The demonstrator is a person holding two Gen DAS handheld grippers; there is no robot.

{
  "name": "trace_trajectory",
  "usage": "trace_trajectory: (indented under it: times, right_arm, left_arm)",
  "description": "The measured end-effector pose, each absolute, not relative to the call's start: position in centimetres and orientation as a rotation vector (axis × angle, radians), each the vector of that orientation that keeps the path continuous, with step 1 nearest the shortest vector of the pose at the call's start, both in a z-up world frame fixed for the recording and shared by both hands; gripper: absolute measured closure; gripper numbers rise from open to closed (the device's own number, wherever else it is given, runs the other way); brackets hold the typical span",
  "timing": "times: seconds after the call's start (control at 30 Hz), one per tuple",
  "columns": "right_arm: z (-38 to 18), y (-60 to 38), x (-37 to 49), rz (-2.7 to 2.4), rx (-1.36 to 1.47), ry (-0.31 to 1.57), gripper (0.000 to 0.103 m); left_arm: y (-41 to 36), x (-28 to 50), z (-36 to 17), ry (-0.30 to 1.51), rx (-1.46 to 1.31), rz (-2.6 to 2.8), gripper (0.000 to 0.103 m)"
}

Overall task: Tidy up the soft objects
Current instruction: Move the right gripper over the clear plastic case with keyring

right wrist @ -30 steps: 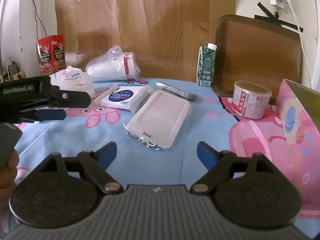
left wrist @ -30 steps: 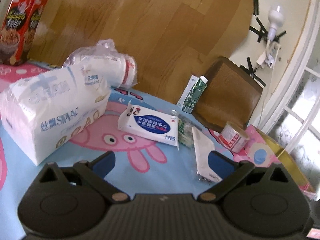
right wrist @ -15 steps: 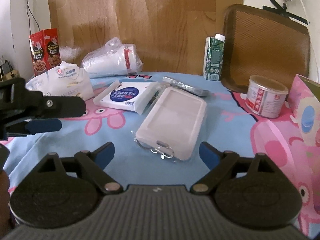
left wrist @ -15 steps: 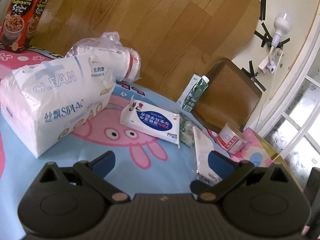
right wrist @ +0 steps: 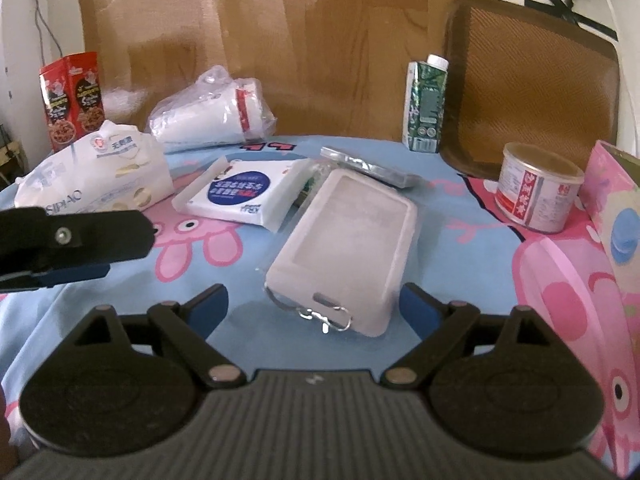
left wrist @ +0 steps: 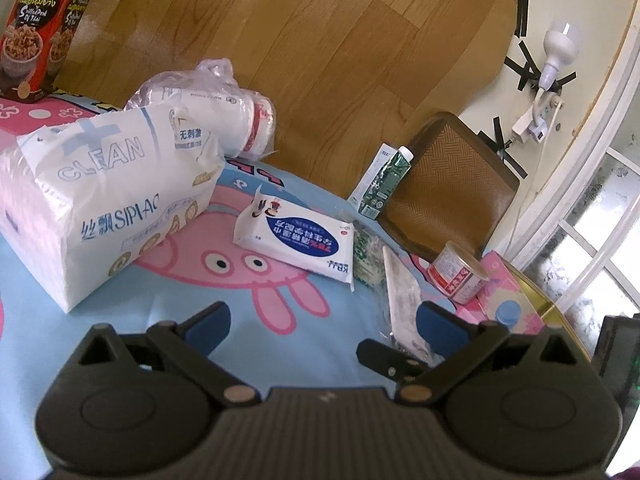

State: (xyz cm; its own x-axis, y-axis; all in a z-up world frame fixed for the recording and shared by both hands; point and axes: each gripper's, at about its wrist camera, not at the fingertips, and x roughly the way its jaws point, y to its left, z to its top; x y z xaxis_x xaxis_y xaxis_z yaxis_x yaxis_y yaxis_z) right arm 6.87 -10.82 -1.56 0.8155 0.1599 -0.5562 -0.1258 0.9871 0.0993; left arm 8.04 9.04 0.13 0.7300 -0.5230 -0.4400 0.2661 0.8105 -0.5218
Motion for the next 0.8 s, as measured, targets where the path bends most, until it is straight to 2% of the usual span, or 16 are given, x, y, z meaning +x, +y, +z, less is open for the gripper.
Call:
trace_trajectory:
  times: [0.13, 0.17, 0.23, 0.33, 0.8]
  right_arm:
    - [-1.7, -11.2, 7.1, 0.153, 0.086, 0.611, 0.011]
    - [-1.7, -11.2, 7.1, 0.157, 0.088, 0.608, 0.013]
    - [-1.7, -11.0, 6.9, 0.162, 0.067, 0.596, 0.028]
    - [-1.7, -10.6, 6.8, 0.180, 0.039, 0.591, 0.031]
    - [-1.6, -10.4, 4.2, 0.295, -0.016, 0.569, 0.033]
  left_arm:
    - [9.0, 8.1, 0.1, 0.613, -0.446, -0.451, 0.000]
    - [9.0, 8.0, 0.1, 0.614, -0.445, -0.450, 0.000]
    - [8.9, 8.0, 0.0, 0.616, -0.444, -0.448, 0.000]
    - [8.9, 8.0, 0.0, 0.620, -0.445, -0.446, 0.000]
    - [9.0, 8.7, -0.3, 0.642, -0.451, -0.440, 0.000]
